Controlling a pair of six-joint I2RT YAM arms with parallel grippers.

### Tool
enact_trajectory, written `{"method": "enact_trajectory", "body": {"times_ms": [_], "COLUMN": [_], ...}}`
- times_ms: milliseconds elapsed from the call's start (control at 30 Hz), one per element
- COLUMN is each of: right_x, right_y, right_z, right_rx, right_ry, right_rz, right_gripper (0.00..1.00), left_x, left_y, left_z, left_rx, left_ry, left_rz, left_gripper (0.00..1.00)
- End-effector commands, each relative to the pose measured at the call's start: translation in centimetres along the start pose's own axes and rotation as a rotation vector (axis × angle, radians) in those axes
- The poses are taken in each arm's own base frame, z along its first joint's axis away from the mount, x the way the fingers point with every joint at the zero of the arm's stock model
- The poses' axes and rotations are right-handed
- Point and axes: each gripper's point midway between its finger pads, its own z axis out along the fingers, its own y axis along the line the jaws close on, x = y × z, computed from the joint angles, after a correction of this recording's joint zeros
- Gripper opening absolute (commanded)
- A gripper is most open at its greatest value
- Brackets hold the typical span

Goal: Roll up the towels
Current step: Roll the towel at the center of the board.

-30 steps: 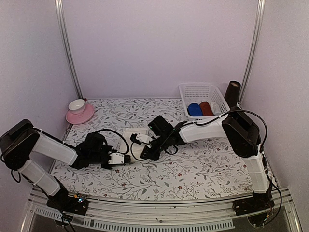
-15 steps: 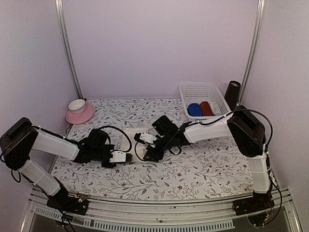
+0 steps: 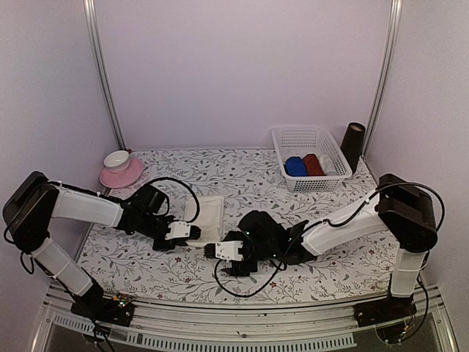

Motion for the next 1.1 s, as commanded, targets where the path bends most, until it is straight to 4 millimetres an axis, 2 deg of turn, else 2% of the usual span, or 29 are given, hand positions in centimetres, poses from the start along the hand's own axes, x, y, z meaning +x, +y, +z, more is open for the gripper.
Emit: {"method": "enact_trajectory", "body": {"times_ms": [0, 100, 167, 267, 367, 500, 667, 800, 967, 1067], "right_x": [-2.4, -2.6, -2.8, -1.8, -0.9, 0.1, 1.4, 2.4, 2.5, 2.6], "right_y": [0.7, 1.4, 1.0, -0.2, -0.2, -0.4, -1.4, -2.4, -2.1, -1.6], "right_z": [1.5, 2.6, 3.2, 4.3, 5.2, 6.2, 6.7, 6.7, 6.8, 7.0], "right_rx": [0.107, 0.118, 0.146, 0.21, 0.222, 0.238, 0.281, 0.304, 0.283, 0.245], "right_ry": [-0.045, -0.041, -0.034, 0.022, 0.053, 0.089, 0.137, 0.164, 0.163, 0.162], "right_rz": [-0.207, -0.255, -0.261, -0.253, -0.261, -0.262, -0.247, -0.22, -0.218, -0.221], "right_gripper": [0.77, 0.76, 0.74, 0.72, 0.69, 0.6, 0.46, 0.39, 0.32, 0.24], "left_x": [1.1, 1.3, 1.5, 1.8, 1.8, 1.8, 1.8, 1.8, 2.0, 2.1], "left_y": [-3.7, -3.7, -3.7, -3.9, -4.1, -4.1, -4.2, -4.3, -4.5, -4.6], "left_z": [-0.3, -0.3, -0.2, -0.1, 0.0, 0.0, -0.1, -0.2, -0.2, -0.3], "left_rx": [0.221, 0.252, 0.268, 0.29, 0.306, 0.322, 0.341, 0.348, 0.352, 0.359], "left_ry": [0.007, 0.013, 0.013, 0.019, 0.021, 0.019, 0.022, 0.023, 0.032, 0.036], "left_rz": [-0.128, -0.158, -0.169, -0.182, -0.186, -0.194, -0.2, -0.198, -0.193, -0.189], "left_gripper": [0.0, 0.0, 0.0, 0.0, 0.0, 0.0, 0.0, 0.0, 0.0, 0.0]}}
